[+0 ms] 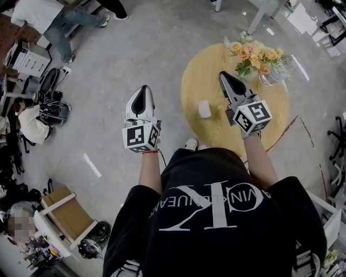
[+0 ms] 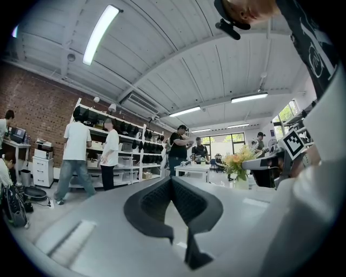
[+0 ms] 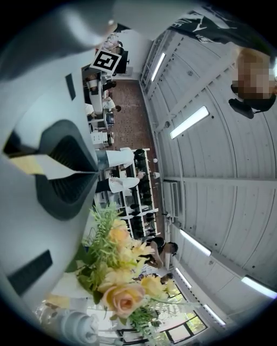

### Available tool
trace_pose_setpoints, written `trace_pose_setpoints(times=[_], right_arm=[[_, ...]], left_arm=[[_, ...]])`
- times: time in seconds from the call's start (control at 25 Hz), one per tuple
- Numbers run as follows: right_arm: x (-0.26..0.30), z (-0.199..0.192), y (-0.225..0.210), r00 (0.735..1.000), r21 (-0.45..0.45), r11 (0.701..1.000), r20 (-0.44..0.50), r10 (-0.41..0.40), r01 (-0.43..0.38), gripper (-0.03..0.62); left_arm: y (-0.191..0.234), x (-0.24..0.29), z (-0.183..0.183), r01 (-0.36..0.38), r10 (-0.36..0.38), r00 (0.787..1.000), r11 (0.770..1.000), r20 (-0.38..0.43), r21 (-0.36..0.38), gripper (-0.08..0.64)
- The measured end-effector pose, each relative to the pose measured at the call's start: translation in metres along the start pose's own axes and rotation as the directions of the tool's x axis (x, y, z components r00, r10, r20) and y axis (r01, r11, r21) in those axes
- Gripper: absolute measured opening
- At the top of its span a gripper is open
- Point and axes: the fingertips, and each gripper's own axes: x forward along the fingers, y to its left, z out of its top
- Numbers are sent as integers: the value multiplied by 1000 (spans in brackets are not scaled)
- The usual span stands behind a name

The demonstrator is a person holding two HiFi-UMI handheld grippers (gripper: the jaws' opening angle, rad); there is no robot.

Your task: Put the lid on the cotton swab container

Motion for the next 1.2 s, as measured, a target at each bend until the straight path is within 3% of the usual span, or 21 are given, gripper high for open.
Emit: trace_pose_setpoints(times=[0.52,1.2], right_arm=[[-3,3,-2,1000,-52,999,-12,-3,2,20],[0,-8,-4,999,-30,999,-37,-12,11,20]], left_arm=[[-4,4,-1,5,-5,1000,1000,0,-4,12],[0,2,-3,-5,5,1000,1000,0,-7,12]])
